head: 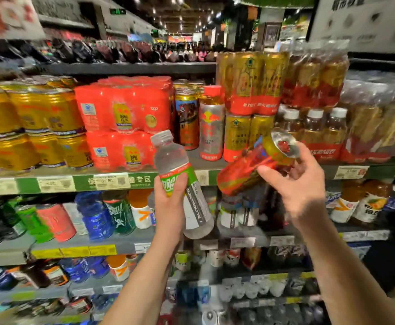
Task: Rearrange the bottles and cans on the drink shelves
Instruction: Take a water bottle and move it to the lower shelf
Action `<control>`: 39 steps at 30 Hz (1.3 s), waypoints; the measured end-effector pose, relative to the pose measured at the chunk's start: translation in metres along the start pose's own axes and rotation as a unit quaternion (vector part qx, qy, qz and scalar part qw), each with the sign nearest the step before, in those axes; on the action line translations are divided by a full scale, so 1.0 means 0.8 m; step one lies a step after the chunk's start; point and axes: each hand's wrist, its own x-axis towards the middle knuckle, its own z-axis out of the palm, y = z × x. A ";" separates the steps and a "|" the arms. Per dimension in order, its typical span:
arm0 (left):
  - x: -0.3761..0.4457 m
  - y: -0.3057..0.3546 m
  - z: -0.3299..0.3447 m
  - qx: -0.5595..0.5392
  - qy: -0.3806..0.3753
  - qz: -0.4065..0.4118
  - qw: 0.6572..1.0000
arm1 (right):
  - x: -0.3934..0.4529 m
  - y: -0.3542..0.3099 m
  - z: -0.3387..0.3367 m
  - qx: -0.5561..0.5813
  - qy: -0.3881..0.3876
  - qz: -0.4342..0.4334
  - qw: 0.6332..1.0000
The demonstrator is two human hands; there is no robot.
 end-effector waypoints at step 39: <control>0.074 0.037 -0.128 -0.025 -0.112 0.016 0.993 | 0.099 -0.009 0.230 -0.384 0.084 -0.008 0.920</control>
